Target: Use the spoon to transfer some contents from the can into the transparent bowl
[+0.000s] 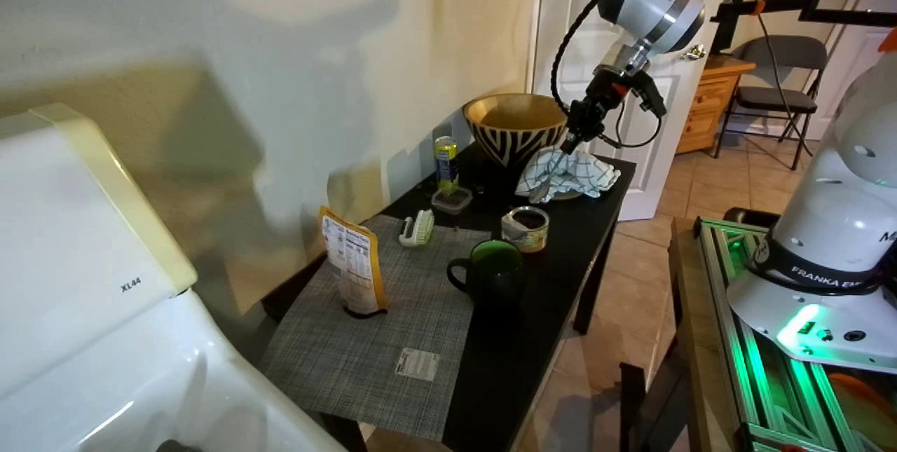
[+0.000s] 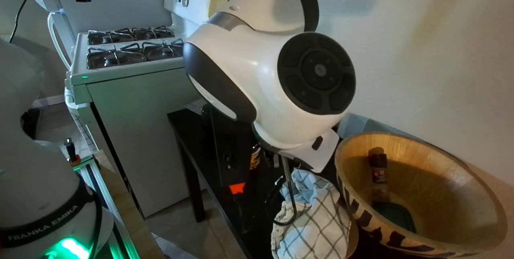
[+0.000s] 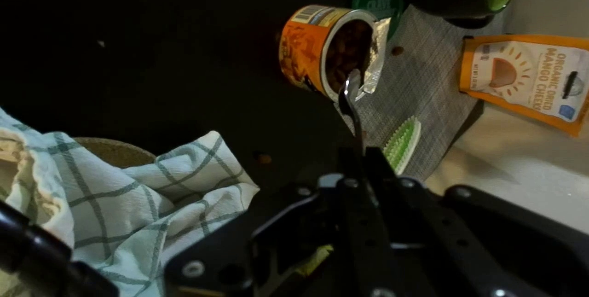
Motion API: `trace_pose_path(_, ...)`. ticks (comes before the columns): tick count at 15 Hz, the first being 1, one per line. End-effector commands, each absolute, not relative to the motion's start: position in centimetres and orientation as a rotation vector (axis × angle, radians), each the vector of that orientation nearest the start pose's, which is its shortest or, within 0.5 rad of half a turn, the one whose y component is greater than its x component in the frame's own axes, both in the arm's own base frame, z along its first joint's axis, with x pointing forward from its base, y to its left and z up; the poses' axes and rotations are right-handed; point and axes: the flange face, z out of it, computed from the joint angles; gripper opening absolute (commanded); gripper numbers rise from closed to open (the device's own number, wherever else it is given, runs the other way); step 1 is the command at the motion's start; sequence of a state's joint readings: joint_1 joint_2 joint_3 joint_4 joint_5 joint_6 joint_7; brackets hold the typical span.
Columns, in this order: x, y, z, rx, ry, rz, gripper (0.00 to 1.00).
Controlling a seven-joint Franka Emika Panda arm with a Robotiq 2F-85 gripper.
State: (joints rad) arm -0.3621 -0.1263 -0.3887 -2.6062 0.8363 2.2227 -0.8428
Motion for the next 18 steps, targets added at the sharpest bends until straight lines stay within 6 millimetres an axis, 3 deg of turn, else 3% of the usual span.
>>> trace_pose_path(1, 33.3, -24.2, 26.9, -2.512, 0.643, -0.328, 0.02)
trace_pose_path(11, 37.2, -18.2, 26.4, -2.767, 0.552, -0.386, 0.02)
trace_pose_path(15, 38.4, -16.7, 25.6, -2.696, 0.528, -0.372, 0.02)
trace_pose_path(18, 38.3, -17.0, 25.0, -2.609, 0.566, -0.338, 0.02)
